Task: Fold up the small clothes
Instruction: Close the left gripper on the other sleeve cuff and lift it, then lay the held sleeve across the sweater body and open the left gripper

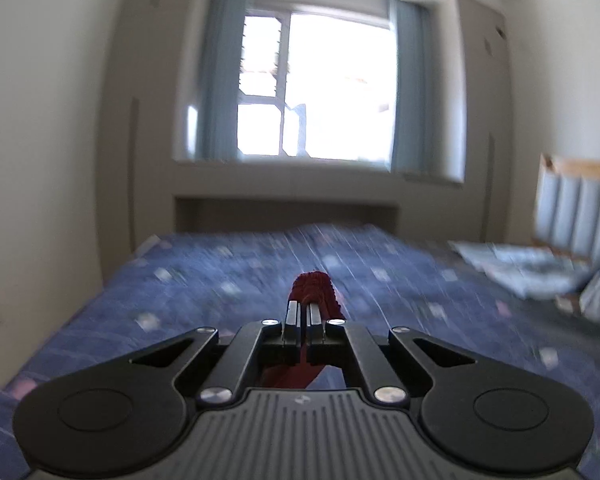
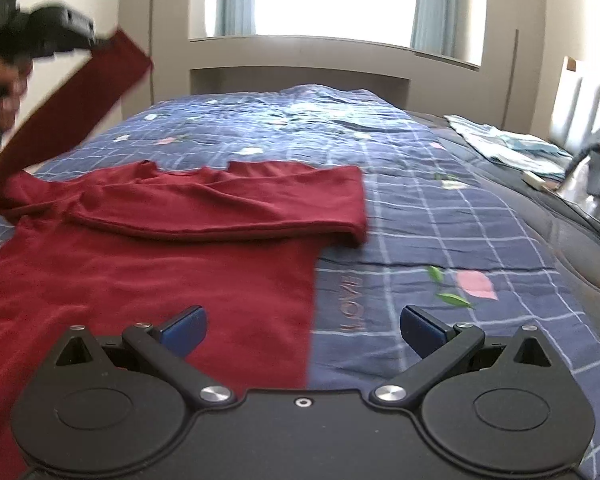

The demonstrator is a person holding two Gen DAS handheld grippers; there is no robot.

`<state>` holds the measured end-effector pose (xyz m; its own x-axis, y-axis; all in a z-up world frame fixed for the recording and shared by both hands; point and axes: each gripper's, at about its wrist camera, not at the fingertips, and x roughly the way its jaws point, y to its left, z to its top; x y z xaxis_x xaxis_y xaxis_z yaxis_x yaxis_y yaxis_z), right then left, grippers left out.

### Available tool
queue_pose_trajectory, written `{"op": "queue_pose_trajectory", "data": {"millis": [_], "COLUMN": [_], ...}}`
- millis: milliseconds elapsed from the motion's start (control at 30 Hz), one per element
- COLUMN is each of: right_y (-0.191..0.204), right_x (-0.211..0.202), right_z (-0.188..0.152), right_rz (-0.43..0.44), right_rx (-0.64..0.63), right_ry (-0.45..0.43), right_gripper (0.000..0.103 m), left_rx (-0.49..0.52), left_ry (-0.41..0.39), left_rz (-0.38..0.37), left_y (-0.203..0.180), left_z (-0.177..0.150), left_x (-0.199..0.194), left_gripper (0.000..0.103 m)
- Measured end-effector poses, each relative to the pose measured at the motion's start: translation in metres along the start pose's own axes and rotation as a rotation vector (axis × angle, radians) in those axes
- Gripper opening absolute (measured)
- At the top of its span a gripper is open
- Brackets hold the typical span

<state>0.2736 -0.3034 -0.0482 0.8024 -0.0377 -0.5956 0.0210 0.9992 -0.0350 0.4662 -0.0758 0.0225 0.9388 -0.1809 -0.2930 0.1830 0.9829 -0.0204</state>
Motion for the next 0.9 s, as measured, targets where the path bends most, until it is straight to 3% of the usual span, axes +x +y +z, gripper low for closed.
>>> {"op": "queue_pose_trajectory", "data": {"millis": [133, 267, 333, 400, 467, 533, 600, 700, 900], "right_y": [-0.016, -0.025, -0.028, -0.029, -0.029, -0.028, -0.025, -0.022, -0.017], "right_x": [0.001, 0.005, 0.008, 0.011, 0.013, 0.016, 0.018, 0.022, 0.052], "right_z": [-0.005, -0.008, -0.008, -0.009, -0.009, -0.007, -0.006, 0.001, 0.036], "right_rz": [-0.026, -0.039, -0.040, -0.040, -0.034, -0.021, -0.004, 0.047, 0.256], "right_rx": [0.021, 0.038, 0.049, 0.055, 0.062, 0.067, 0.068, 0.083, 0.142], "right_ry": [0.012, 0.020, 0.027, 0.031, 0.032, 0.032, 0.031, 0.021, 0.014], "right_gripper": [0.102, 0.102, 0.102, 0.102, 0.102, 0.102, 0.102, 0.102, 0.102], "left_rx": [0.009, 0.007, 0.008, -0.008, -0.031, -0.060, -0.088, -0.116, -0.124], "left_ry": [0.111, 0.197, 0.224, 0.236, 0.235, 0.238, 0.251, 0.239, 0.270], "left_rz": [-0.056, -0.097, -0.103, -0.100, -0.096, -0.103, -0.101, -0.060, 0.082], "left_y": [-0.032, -0.039, -0.031, -0.026, -0.015, -0.006, 0.003, 0.017, 0.063], "left_z": [-0.047, -0.073, -0.077, -0.079, -0.076, -0.074, -0.072, -0.071, -0.081], "left_x": [0.019, 0.022, 0.009, -0.005, -0.014, -0.023, -0.029, -0.048, -0.086], "left_gripper": [0.001, 0.004, 0.015, 0.051, 0.068, 0.075, 0.092, 0.103, 0.103]}}
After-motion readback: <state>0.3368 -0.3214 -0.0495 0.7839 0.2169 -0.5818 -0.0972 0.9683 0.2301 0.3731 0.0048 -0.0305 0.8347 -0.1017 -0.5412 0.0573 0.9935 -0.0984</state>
